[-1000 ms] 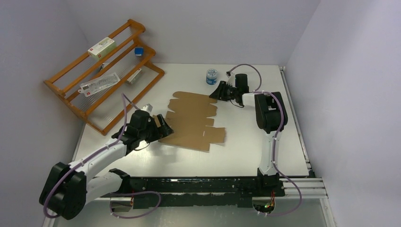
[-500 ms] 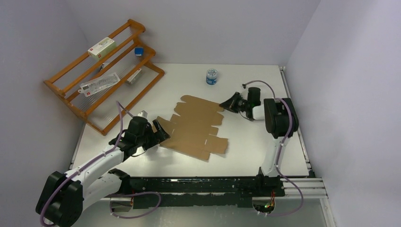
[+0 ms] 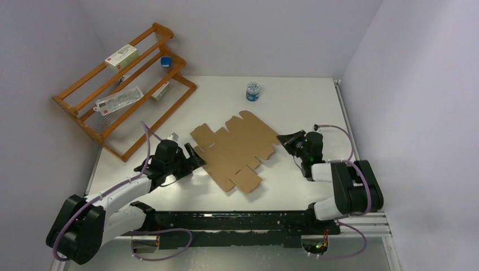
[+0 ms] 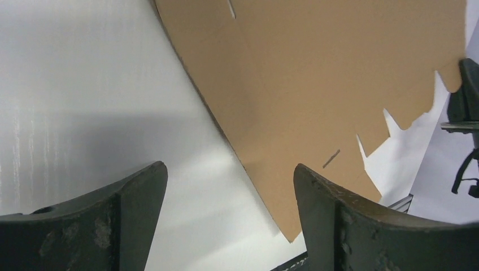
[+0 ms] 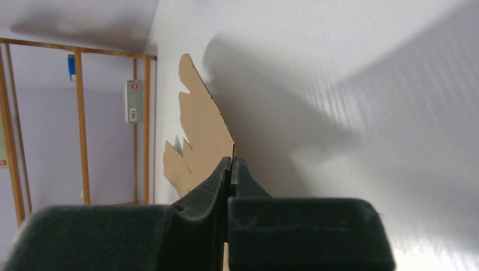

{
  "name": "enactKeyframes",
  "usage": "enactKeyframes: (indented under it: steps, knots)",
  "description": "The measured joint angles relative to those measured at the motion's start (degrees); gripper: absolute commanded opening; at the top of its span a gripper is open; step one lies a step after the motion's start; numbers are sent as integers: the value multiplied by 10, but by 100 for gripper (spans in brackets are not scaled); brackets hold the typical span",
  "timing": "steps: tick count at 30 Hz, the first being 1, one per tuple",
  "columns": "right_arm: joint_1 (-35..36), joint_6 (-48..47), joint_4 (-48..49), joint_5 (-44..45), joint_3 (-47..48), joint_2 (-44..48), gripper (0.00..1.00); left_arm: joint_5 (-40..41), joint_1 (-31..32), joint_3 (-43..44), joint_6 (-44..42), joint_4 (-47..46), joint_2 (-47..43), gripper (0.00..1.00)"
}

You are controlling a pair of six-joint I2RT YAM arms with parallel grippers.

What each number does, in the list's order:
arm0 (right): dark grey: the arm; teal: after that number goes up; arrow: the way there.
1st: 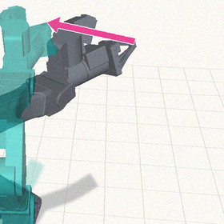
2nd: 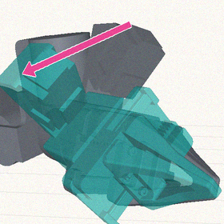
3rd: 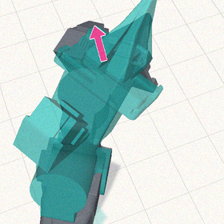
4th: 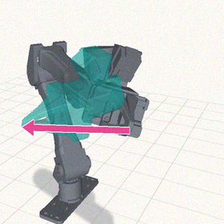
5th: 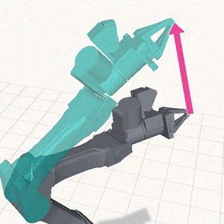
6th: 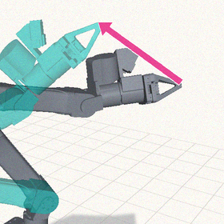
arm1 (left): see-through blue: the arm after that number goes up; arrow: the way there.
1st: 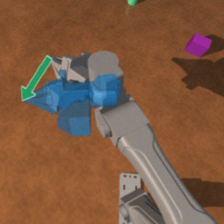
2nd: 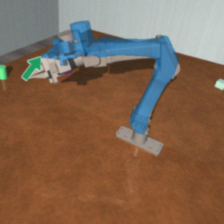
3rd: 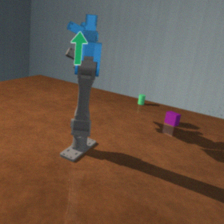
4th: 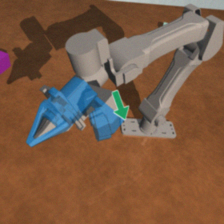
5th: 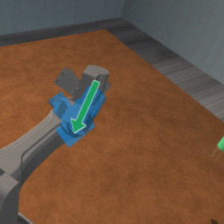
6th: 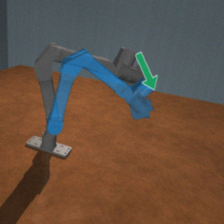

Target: Fold the paper box

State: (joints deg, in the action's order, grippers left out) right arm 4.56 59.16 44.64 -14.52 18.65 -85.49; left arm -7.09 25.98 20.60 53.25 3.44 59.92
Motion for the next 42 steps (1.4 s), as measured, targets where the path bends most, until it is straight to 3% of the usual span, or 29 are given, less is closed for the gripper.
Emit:
enactKeyframes:
  steps: [9,14,18,22,29,42]
  knots:
    - [98,-21,-165,64,-51,206,36,-19,0,-17,8,-45,30,85]
    - [109,-90,-301,58,-59,306,54,-13,0,-17,5,-43,30,85]
    - [109,-163,-391,60,-29,324,63,0,0,-17,2,-37,25,86]
    - [107,-250,-437,57,66,264,66,10,0,-15,-4,-22,18,86]
    - [89,-366,-434,-43,239,40,65,14,0,-15,-10,-5,8,80]
    - [88,-387,-378,-161,293,-151,63,4,-3,-24,-1,-25,34,42]
